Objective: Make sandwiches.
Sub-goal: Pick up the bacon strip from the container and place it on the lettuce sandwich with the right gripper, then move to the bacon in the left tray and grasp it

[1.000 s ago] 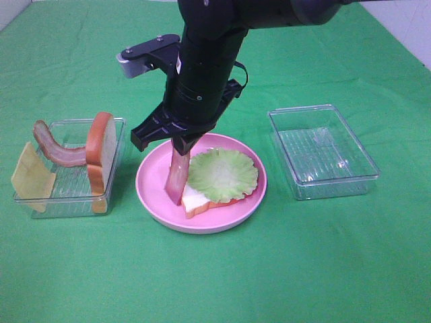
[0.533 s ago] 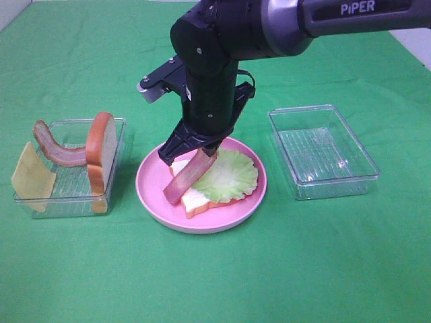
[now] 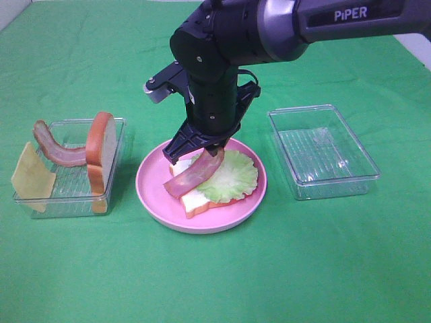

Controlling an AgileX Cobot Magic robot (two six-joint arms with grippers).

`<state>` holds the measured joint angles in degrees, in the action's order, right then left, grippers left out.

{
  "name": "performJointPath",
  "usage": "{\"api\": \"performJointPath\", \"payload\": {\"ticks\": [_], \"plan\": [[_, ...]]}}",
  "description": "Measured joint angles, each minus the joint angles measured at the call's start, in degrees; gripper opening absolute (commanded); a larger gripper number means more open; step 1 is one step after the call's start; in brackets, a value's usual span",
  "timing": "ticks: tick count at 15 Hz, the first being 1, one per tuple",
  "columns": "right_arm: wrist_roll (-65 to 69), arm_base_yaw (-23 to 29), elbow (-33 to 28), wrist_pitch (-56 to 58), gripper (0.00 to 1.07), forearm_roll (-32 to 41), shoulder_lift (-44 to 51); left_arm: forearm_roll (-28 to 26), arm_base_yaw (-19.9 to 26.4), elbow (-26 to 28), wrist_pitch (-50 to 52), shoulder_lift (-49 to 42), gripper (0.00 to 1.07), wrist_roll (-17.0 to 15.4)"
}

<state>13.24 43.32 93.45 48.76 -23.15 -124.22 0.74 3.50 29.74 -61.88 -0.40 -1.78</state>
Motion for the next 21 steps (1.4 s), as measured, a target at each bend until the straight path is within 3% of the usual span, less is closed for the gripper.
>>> {"api": "performJointPath", "payload": {"ticks": [1,2,6,10,15,18,21], "plan": [[0.5,0.0,0.0,0.5,0.92,-0.8,0.0,0.0,0.0,0.0,0.0,0.0,1.01,0.0],[0.6,0.0,0.1,1.7,0.95,-1.1,0.0,0.0,0.0,0.0,0.0,0.0,1.01,0.0],[0.6,0.0,1.8,8.1,0.95,-1.8,1.8,0.0,0.0,0.0,0.0,0.0,1.01,0.0],[0.3,0.0,4.6,19.4,0.95,-1.3,10.0,0.0,0.0,0.0,0.0,0.0,1.01,0.0],[-3.3,0.0,4.7,20.8,0.95,3.7,19.1,0.0,0.0,0.0,0.0,0.0,1.01,0.0],[-6.8,0.0,-0.7,20.8,0.95,12.8,27.7,0.0,0.0,0.0,0.0,0.0,1.01,0.0],[-7.2,0.0,-10.4,20.7,0.95,15.5,34.5,0.0,0.0,0.0,0.0,0.0,1.01,0.0]]}}
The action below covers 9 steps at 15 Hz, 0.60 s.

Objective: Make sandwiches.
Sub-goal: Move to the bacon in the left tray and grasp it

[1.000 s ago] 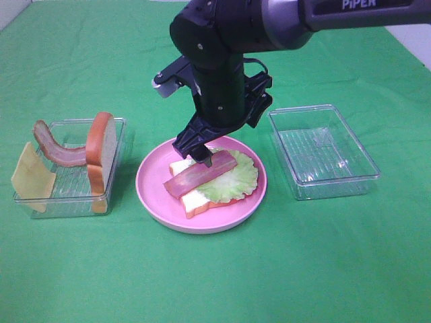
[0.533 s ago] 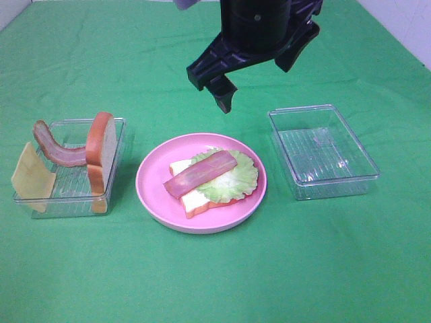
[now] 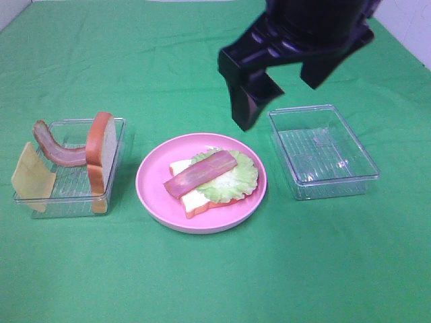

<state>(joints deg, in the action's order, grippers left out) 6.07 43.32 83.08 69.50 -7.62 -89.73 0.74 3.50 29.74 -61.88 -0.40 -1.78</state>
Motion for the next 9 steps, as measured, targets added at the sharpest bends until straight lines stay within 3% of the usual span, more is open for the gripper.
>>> {"api": "performJointPath", "payload": {"ticks": [3,4,5,9], "plan": [[0.5,0.0,-17.4,0.1,0.95,0.3,10.0,0.0,0.0,0.0,0.0,0.0,1.01,0.0],[0.8,0.0,-20.5,0.2,0.95,0.3,11.4,0.0,0.0,0.0,0.0,0.0,1.01,0.0],[3.7,0.0,-31.7,0.3,0.95,0.3,18.4,0.0,0.0,0.0,0.0,0.0,1.01,0.0],[7.2,0.0,-40.3,0.3,0.95,0.2,27.3,0.0,0.0,0.0,0.0,0.0,1.01,0.0]]}}
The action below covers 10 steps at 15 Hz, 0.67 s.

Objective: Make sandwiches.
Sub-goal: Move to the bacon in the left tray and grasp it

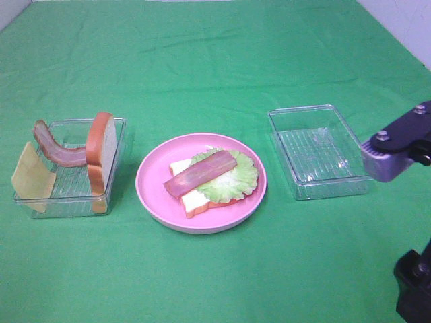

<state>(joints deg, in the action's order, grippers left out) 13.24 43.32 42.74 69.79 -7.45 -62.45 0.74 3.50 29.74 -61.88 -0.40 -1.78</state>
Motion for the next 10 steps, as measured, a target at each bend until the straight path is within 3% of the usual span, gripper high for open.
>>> {"api": "performJointPath", "payload": {"ticks": [4,6,7,10], "plan": [[2.2,0.0,-3.3,0.0,0.95,-2.6,10.2,0.0,0.0,0.0,0.0,0.0,1.01,0.0],[2.2,-3.7,-3.7,0.0,0.95,-2.6,16.6,0.0,0.0,0.0,0.0,0.0,1.01,0.0],[1.2,-14.2,-3.7,0.0,0.95,-2.5,23.9,0.0,0.0,0.0,0.0,0.0,1.01,0.0],[-3.8,-31.1,-3.7,0.1,0.95,-2.6,37.0,0.0,0.0,0.0,0.0,0.0,1.01,0.0]]}}
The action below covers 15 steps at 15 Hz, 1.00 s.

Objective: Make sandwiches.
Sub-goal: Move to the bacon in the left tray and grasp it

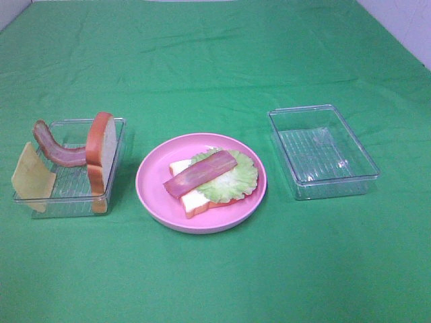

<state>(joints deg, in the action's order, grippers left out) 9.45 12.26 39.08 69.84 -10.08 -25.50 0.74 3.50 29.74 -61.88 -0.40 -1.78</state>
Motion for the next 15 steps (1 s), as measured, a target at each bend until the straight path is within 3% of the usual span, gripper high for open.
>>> {"api": "performJointPath", "payload": {"ticks": [3,5,9,11,15], "plan": [[-0.5,-6.4,0.0,0.1,0.95,0.6,9.9,0.0,0.0,0.0,0.0,0.0,1.01,0.0],[-1.1,-7.4,-0.2,0.1,0.95,1.5,15.6,0.0,0.0,0.0,0.0,0.0,1.01,0.0],[-1.5,-7.6,-8.7,-3.6,0.95,2.6,25.2,0.0,0.0,0.0,0.0,0.0,1.01,0.0],[-4.3,-7.6,-12.8,-5.1,0.95,5.4,25.7,0.0,0.0,0.0,0.0,0.0,1.01,0.0],[-7.5,-7.6,-12.8,-6.1,0.95,7.3,25.7,0.0,0.0,0.0,0.0,0.0,1.01,0.0]]}}
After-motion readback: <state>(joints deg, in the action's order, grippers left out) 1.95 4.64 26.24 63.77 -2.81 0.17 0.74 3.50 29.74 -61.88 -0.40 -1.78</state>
